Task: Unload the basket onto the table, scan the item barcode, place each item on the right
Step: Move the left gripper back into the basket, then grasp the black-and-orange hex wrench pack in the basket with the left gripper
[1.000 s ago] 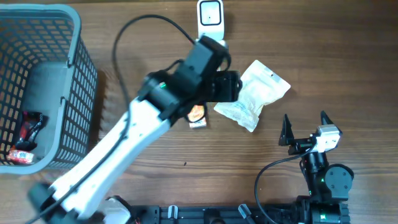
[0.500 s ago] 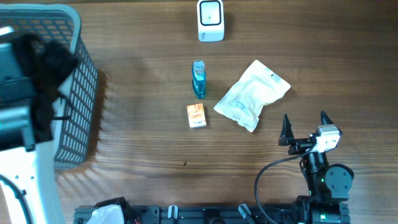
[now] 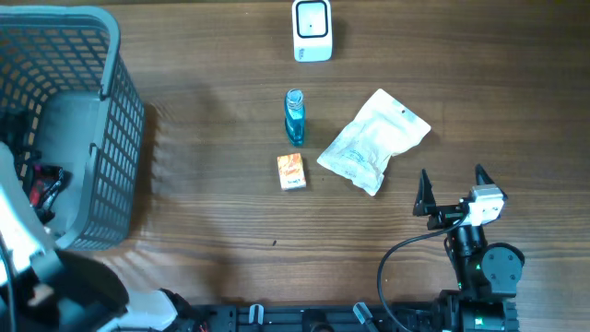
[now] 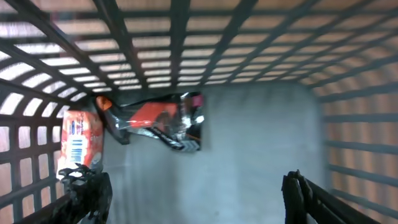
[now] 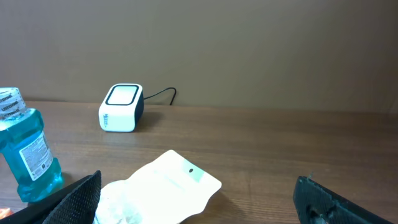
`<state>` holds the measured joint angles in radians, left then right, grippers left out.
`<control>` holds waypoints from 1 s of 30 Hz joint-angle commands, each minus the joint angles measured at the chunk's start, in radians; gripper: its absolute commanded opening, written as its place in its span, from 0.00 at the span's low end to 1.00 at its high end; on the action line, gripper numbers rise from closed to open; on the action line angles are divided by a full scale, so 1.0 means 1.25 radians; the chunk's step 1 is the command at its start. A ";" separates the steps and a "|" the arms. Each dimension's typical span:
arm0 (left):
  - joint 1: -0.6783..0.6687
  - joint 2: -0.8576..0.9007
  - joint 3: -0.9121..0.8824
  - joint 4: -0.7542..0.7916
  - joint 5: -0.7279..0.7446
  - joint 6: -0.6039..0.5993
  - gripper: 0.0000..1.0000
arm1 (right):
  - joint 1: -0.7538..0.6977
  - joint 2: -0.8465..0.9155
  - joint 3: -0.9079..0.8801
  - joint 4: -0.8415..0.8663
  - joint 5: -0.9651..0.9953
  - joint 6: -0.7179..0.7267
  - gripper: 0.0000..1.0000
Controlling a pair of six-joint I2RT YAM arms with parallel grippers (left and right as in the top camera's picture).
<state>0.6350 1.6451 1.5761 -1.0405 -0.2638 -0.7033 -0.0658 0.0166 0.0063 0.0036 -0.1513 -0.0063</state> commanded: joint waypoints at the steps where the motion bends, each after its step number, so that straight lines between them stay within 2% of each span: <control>1: 0.004 0.075 0.005 -0.004 -0.042 -0.016 0.84 | 0.003 -0.004 -0.001 0.003 0.008 -0.013 1.00; 10: 0.003 0.186 0.005 0.000 -0.084 -0.037 0.83 | 0.003 -0.004 -0.001 0.003 0.008 -0.013 1.00; 13: 0.003 0.204 0.003 0.005 -0.087 -0.037 0.78 | 0.003 -0.004 -0.001 0.003 0.008 -0.013 1.00; 18: -0.005 0.225 -0.025 0.037 -0.086 -0.037 0.78 | 0.003 -0.004 -0.001 0.003 0.008 -0.013 1.00; 23: -0.024 0.228 -0.089 0.098 -0.081 -0.040 0.77 | 0.003 -0.004 -0.001 0.003 0.008 -0.014 1.00; 30: -0.042 0.228 -0.175 0.244 -0.093 -0.040 0.76 | 0.003 -0.004 -0.001 0.003 0.008 -0.013 1.00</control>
<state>0.5827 1.9144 1.4017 -0.7918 -0.3576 -0.7410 -0.0658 0.0166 0.0063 0.0036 -0.1513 -0.0063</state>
